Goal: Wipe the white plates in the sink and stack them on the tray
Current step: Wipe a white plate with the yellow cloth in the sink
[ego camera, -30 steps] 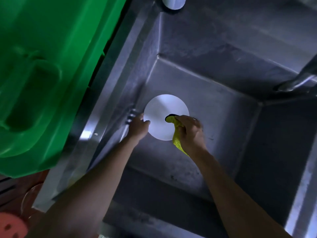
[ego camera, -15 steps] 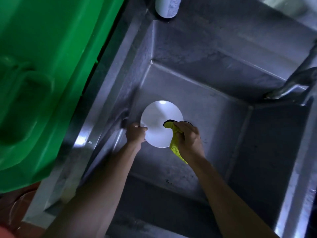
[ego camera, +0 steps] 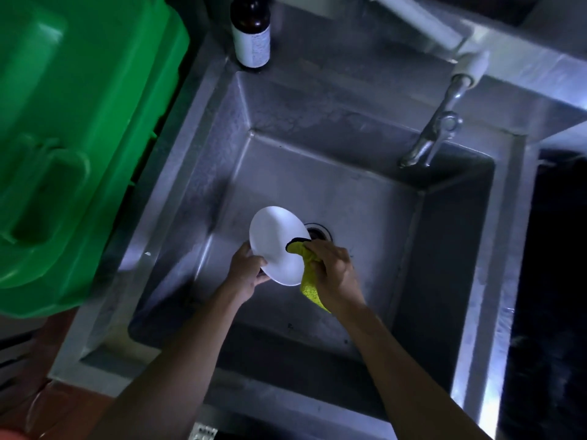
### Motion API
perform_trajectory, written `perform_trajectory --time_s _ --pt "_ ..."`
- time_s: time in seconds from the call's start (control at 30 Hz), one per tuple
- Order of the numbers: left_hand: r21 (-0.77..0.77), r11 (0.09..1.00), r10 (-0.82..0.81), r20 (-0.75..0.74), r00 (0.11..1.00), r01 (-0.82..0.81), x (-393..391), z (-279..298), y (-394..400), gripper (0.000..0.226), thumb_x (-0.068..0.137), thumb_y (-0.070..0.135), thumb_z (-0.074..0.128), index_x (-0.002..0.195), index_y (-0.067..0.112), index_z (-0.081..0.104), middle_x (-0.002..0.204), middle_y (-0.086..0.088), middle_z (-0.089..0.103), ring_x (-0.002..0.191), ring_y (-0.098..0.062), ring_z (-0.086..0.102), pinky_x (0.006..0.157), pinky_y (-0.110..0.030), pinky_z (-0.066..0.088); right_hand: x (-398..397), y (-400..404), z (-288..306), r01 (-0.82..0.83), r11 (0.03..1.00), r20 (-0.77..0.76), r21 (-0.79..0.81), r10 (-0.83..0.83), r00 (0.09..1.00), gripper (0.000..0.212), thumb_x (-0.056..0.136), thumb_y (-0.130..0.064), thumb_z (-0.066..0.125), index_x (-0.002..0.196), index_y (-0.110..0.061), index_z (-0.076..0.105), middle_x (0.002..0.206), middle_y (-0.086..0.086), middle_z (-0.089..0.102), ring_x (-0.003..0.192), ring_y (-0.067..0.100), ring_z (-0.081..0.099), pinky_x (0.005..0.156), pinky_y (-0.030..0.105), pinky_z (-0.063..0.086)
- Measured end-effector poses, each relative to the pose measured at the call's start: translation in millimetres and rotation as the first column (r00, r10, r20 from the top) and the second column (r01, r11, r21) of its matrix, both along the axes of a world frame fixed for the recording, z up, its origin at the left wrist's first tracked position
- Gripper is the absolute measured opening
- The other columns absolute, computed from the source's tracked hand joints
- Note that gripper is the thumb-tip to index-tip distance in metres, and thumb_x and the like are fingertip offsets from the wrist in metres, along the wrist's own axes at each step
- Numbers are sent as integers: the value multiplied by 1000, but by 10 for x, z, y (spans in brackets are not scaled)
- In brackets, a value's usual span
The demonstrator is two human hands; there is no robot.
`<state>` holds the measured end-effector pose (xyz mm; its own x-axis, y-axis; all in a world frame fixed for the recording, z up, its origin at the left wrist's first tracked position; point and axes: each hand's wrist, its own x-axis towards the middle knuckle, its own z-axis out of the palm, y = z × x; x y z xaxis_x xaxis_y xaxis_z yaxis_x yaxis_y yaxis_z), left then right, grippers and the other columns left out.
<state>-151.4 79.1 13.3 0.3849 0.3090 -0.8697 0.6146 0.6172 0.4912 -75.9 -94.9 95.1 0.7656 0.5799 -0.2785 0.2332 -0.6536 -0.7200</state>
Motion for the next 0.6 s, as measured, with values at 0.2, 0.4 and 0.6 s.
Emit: perform_trajectory --time_s 0.2,0.4,0.6 --pt "-18 996 -79 131 988 82 -268 700 -397 45 93 -7 47 118 24 67 118 -12 71 111 -32 67 75 -38 62 -107 -355 382 -78 995 12 57 78 997 41 94 -7 52 125 -28 70 134 -9 63 122 28 55 102 43 44" --pt "-3 987 -153 296 943 161 -395 1384 -851 51 93 -12 42 121 20 69 114 -19 72 104 -33 72 79 -40 60 -257 -643 842 -123 983 36 138 120 992 38 99 -21 50 134 -30 62 146 -7 53 131 23 45 108 47 40" --pt "-9 996 -76 325 943 84 -291 1878 -1133 47 67 -2 58 106 17 76 99 -17 72 90 -31 71 75 -40 58 -191 -902 1185 -257 952 253 164 211 944 45 101 -33 45 139 -14 59 149 10 51 138 27 44 120 38 29"
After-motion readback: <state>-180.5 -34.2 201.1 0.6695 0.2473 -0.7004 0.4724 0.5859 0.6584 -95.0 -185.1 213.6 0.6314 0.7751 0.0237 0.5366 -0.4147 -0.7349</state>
